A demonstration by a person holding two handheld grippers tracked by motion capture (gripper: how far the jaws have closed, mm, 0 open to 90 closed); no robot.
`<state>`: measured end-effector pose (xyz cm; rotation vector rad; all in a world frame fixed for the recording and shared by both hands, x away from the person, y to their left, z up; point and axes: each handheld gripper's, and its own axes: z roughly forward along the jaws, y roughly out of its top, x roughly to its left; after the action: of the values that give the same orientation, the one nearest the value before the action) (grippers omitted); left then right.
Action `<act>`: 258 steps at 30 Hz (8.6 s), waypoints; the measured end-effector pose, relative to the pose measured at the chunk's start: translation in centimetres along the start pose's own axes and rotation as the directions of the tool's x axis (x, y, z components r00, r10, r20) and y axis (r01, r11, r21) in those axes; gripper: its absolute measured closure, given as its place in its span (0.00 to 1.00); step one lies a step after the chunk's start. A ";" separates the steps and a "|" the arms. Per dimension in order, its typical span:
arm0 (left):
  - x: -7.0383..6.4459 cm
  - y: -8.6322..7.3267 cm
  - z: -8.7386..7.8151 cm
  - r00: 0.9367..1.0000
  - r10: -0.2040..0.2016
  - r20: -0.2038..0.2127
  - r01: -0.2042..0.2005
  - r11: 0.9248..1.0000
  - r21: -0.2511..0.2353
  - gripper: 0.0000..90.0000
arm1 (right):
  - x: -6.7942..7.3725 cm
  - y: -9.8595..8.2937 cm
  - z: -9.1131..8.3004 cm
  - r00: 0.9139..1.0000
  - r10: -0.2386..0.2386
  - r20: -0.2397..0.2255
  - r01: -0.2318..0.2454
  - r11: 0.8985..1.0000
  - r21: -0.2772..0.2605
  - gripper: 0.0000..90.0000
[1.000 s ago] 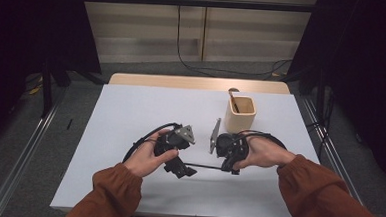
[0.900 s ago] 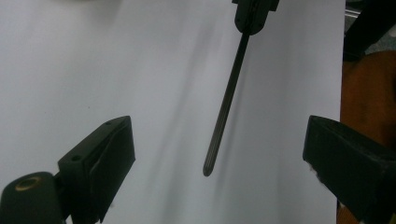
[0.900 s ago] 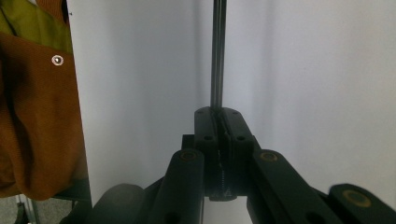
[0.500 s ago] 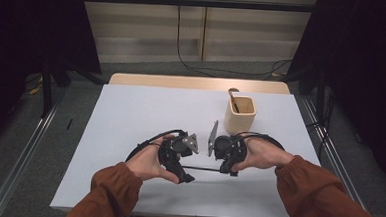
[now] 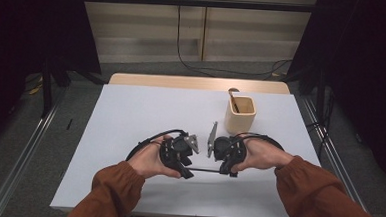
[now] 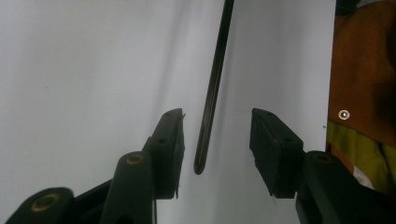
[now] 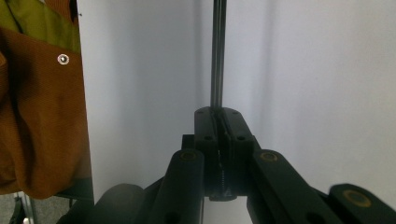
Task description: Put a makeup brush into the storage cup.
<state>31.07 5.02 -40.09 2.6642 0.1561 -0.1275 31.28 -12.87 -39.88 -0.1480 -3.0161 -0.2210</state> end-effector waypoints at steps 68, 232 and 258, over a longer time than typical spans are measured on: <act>1.2 -0.2 0.9 0.999 -0.015 0.038 0.015 1.000 0.002 0.95 | -0.7 -1.6 -0.3 0.997 0.081 0.013 -0.077 0.977 -0.198 0.44; -1.8 -5.7 0.7 0.988 -0.152 -0.013 0.087 0.632 -0.770 0.95 | 1.7 -7.9 -1.5 0.968 0.245 -0.059 -0.140 0.326 -0.935 0.56; -2.0 -5.7 1.7 0.992 -0.123 -0.014 0.071 0.661 -0.747 0.94 | 1.4 -8.1 -1.6 0.972 0.200 -0.121 -0.175 0.279 -0.944 0.91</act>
<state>28.23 9.14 -43.93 1.8209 0.3005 -0.0020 29.20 -20.99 -39.29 -0.5905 -2.3259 -1.9812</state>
